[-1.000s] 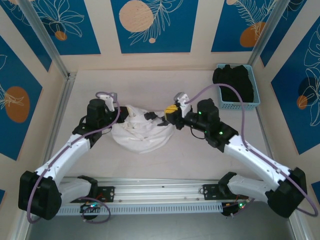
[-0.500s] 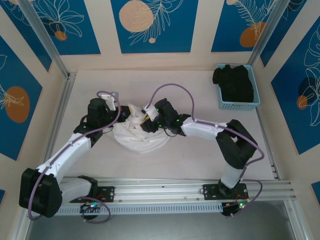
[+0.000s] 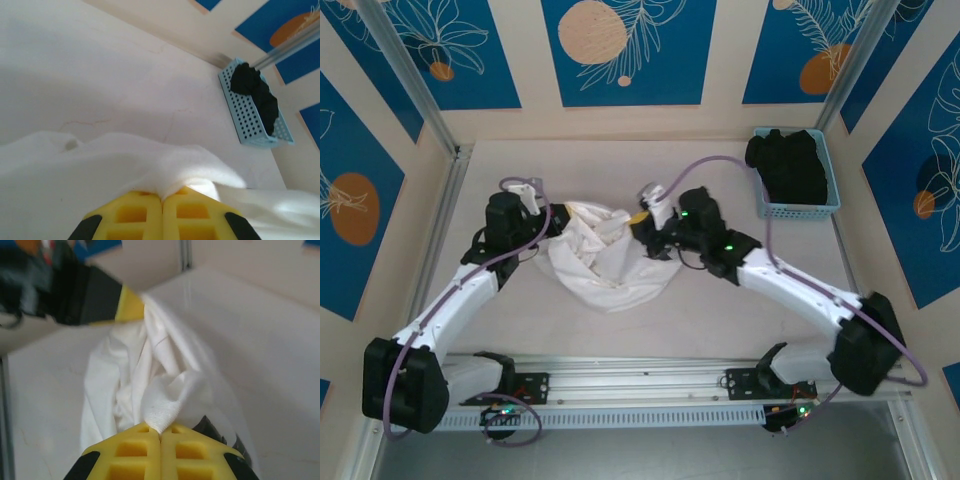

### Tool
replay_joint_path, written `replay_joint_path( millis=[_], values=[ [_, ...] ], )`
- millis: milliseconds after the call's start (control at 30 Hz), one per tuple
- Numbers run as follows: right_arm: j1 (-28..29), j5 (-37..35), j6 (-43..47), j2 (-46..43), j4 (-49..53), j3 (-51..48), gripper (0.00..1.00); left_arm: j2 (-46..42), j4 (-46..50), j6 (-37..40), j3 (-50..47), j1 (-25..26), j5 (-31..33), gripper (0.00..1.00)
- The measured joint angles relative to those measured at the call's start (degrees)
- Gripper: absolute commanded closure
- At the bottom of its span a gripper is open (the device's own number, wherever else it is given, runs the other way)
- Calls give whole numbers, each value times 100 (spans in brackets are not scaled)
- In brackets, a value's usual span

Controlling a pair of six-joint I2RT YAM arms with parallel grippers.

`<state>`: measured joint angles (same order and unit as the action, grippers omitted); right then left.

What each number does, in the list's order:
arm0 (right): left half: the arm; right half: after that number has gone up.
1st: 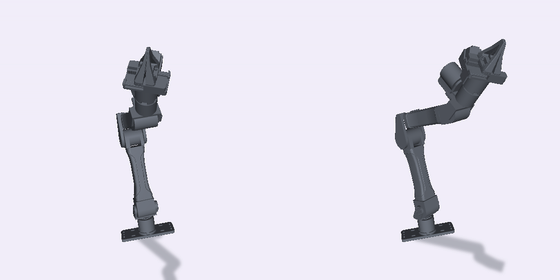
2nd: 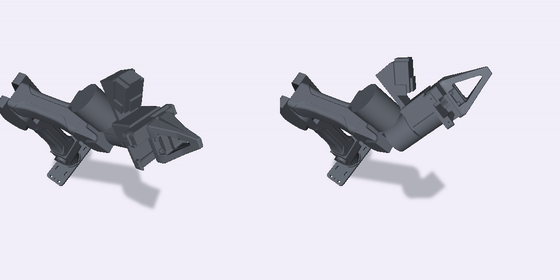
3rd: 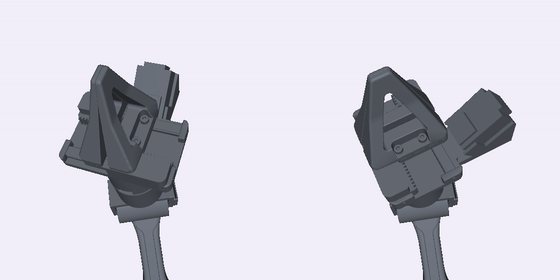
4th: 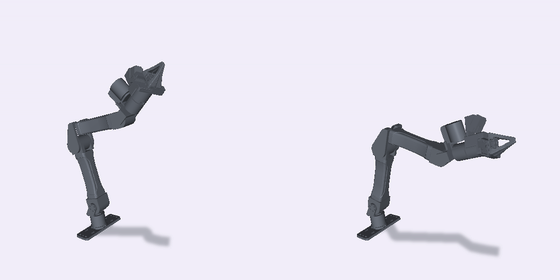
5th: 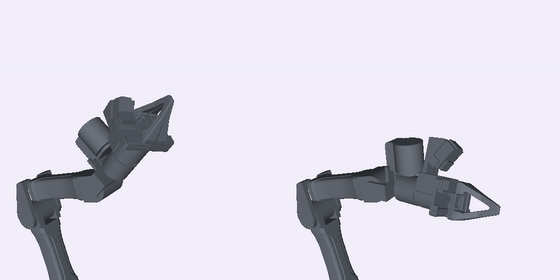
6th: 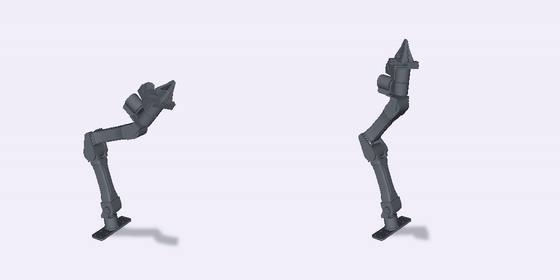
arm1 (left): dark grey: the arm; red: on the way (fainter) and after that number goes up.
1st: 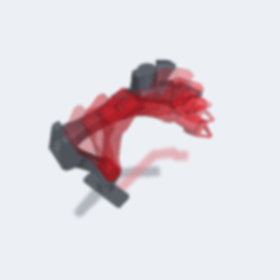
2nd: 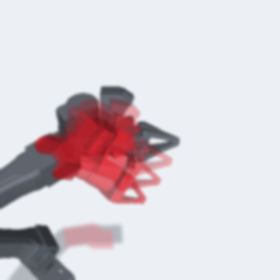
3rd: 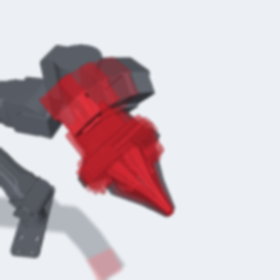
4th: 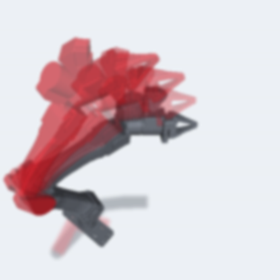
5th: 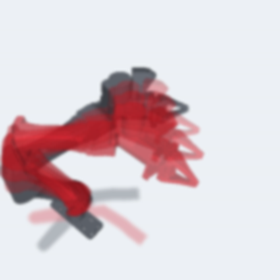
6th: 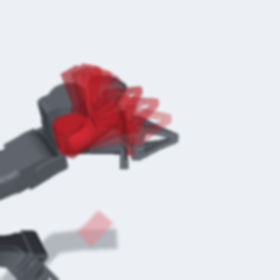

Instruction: Fold the inside-out t-shirt

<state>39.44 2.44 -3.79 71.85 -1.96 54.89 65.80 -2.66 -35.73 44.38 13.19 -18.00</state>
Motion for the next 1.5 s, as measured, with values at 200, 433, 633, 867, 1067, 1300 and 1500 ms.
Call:
replay_joint_path(
  millis=[200,433,633,867,1067,1300,1500],
  values=[
    [-684,540,-426,-809,-197,-498,99,7,-98,-7,33,-315,175,100],
    [-750,815,-903,-680,-304,-1554,100,490,149,557,-422,-323,938,100],
    [-761,813,-1165,-704,-170,-1982,100,354,527,883,-1134,-317,1578,66],
    [-761,920,-1377,-730,-79,-1731,100,-1174,732,1145,-1305,409,2218,44],
    [-761,1097,-1777,-382,66,-907,100,-1757,522,1652,-1303,2103,2588,34],
    [-798,1272,-2243,114,223,-382,100,-448,181,2374,-1060,3491,3222,29],
    [-857,1360,-2396,243,302,-356,100,485,-103,2732,-632,3585,3901,57]
  ],
)
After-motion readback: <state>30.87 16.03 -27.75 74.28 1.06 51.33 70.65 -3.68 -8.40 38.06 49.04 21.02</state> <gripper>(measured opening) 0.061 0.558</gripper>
